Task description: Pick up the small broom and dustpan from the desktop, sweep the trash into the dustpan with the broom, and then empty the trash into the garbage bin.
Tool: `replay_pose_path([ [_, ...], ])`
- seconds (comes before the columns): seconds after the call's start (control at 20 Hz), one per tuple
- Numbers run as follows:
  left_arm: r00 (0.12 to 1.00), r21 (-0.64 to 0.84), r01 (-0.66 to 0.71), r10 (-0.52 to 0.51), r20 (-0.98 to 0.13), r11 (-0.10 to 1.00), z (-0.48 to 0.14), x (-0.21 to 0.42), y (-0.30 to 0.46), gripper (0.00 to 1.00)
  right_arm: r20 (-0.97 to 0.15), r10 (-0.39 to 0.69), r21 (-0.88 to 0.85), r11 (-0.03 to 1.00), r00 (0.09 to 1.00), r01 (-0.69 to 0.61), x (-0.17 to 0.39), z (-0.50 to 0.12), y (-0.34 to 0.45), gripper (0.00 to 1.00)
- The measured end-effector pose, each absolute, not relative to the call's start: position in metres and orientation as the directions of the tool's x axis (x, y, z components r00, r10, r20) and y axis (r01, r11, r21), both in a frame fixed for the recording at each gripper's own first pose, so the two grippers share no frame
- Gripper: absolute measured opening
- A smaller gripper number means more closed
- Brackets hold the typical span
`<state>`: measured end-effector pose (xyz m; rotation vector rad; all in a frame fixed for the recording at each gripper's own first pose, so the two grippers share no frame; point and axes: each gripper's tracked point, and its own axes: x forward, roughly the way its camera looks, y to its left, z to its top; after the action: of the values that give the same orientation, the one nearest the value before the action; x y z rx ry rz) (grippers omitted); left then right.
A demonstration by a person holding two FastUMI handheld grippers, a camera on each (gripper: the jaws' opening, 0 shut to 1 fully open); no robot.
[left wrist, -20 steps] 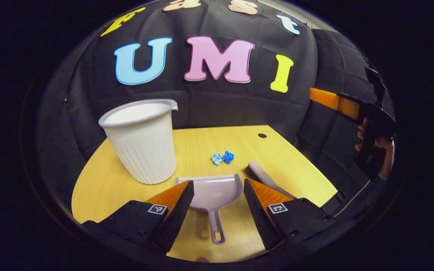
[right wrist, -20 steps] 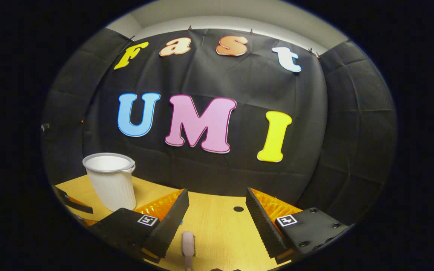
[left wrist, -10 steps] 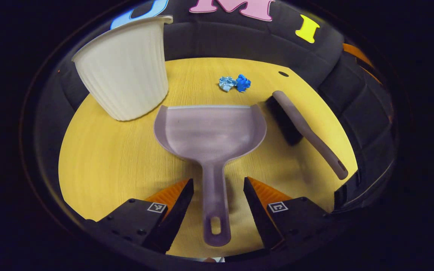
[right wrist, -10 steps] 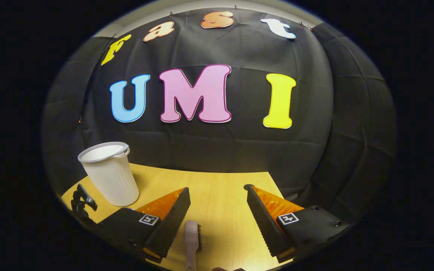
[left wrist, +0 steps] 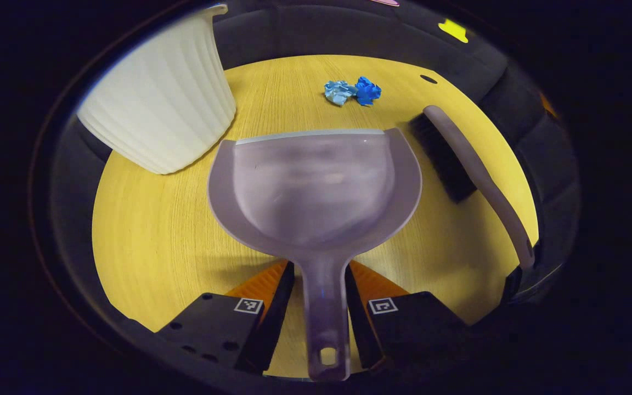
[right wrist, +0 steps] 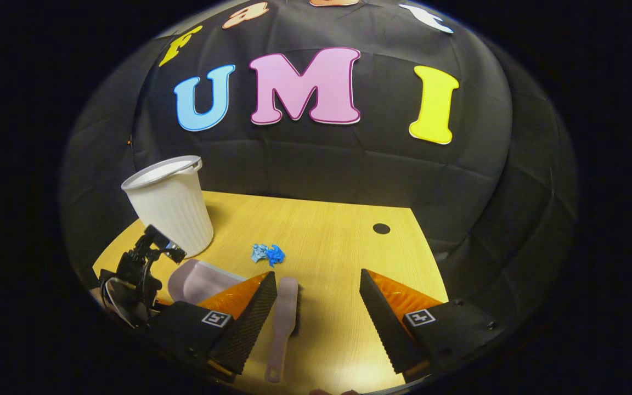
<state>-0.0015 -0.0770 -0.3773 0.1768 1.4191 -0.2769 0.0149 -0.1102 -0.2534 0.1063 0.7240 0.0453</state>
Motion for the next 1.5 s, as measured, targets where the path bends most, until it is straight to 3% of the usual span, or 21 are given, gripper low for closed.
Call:
replay_pose_path([
  [0.1, 0.105, -0.041, 0.287, -0.074, -0.992, 0.957, -0.378, -0.001, -0.077, 0.34, -0.702, 0.092, 0.139, 0.990, 0.706, 0.009, 0.006, -0.266, -0.107, 0.98],
  [0.15, 0.098, -0.041, 0.284, -0.071, -0.993, 0.958, -0.377, -0.001, -0.077, 0.31, -0.726, 0.102, 0.160, 0.987, 0.680, 0.023, 0.001, -0.273, -0.104, 0.98],
  [0.35, 0.097, -0.048, 0.273, -0.078, -0.992, 0.961, -0.378, -0.001, -0.076, 0.32, -0.822, 0.137, 0.191, 0.981, 0.553, 0.042, -0.013, -0.295, -0.085, 0.94],
  [0.45, 0.099, -0.054, 0.276, -0.084, -0.991, 0.960, -0.378, -0.002, -0.071, 0.31, -0.890, 0.160, 0.172, 0.985, 0.427, -0.009, -0.028, -0.320, -0.068, 0.93],
  [0.5, 0.100, -0.059, 0.271, -0.089, -0.991, 0.961, -0.378, -0.004, -0.069, 0.31, -0.930, 0.173, 0.173, 0.984, 0.326, -0.027, -0.044, -0.332, -0.061, 0.85],
  [0.55, 0.106, -0.069, 0.273, -0.101, -0.989, 0.960, -0.378, -0.003, -0.068, 0.32, -0.953, 0.176, 0.174, 0.984, 0.248, -0.028, -0.055, -0.345, -0.054, 0.95],
  [0.6, 0.112, -0.078, 0.276, -0.113, -0.987, 0.958, -0.377, -0.003, -0.067, 0.32, -0.968, 0.162, 0.160, 0.987, 0.193, -0.024, -0.060, -0.355, -0.051, 0.87],
  [0.65, 0.119, -0.090, 0.284, -0.129, -0.985, 0.955, -0.377, -0.003, -0.066, 0.32, -0.978, 0.138, 0.136, 0.990, 0.159, -0.025, -0.060, -0.364, -0.051, 0.95],
  [0.7, 0.126, -0.106, 0.291, -0.148, -0.981, 0.951, -0.375, -0.004, -0.065, 0.31, -0.989, 0.112, 0.110, 0.994, 0.095, -0.024, -0.070, -0.370, -0.053, 0.95],
  [0.75, 0.129, -0.126, 0.294, -0.170, -0.977, 0.947, -0.376, -0.003, -0.065, 0.31, -0.994, 0.100, 0.100, 0.995, 0.037, -0.012, -0.077, -0.375, -0.053, 0.87],
  [0.8, 0.133, -0.140, 0.298, -0.186, -0.973, 0.944, -0.376, -0.003, -0.065, 0.31, -0.996, 0.086, 0.086, 0.996, -0.008, -0.004, -0.082, -0.377, -0.057, 0.92],
  [1.0, 0.145, -0.166, 0.319, -0.221, -0.964, 0.933, -0.375, -0.005, -0.063, 0.31, -0.998, -0.009, -0.007, 1.000, -0.063, -0.030, -0.086, -0.386, -0.068, 0.88],
  [1.15, 0.144, -0.182, 0.330, -0.240, -0.960, 0.926, -0.376, -0.003, -0.063, 0.31, -0.990, 0.046, 0.030, 0.991, -0.130, 0.128, -0.092, -0.385, -0.055, 0.70],
  [1.2, 0.144, -0.187, 0.333, -0.246, -0.959, 0.924, -0.376, -0.004, -0.062, 0.31, -0.987, 0.071, 0.046, 0.984, -0.141, 0.172, -0.091, -0.392, -0.050, 0.72],
  [1.35, 0.136, -0.187, 0.337, -0.245, -0.960, 0.923, -0.375, -0.003, -0.062, 0.31, -0.986, 0.061, 0.024, 0.973, -0.156, 0.229, -0.091, -0.401, -0.060, 0.47],
  [1.4, 0.135, -0.186, 0.338, -0.243, -0.961, 0.923, -0.375, -0.003, -0.062, 0.31, -0.986, 0.051, 0.015, 0.974, -0.156, 0.226, -0.090, -0.403, -0.063, 0.53],
  [1.45, 0.135, -0.185, 0.337, -0.242, -0.961, 0.923, -0.375, -0.002, -0.062, 0.31, -0.986, 0.048, 0.013, 0.976, -0.160, 0.216, -0.091, -0.404, -0.065, 0.47],
  [1.5, 0.133, -0.184, 0.338, -0.241, -0.961, 0.923, -0.374, -0.003, -0.062, 0.31, -0.985, 0.046, 0.010, 0.978, -0.167, 0.207, -0.094, -0.411, -0.064, 0.49],
])
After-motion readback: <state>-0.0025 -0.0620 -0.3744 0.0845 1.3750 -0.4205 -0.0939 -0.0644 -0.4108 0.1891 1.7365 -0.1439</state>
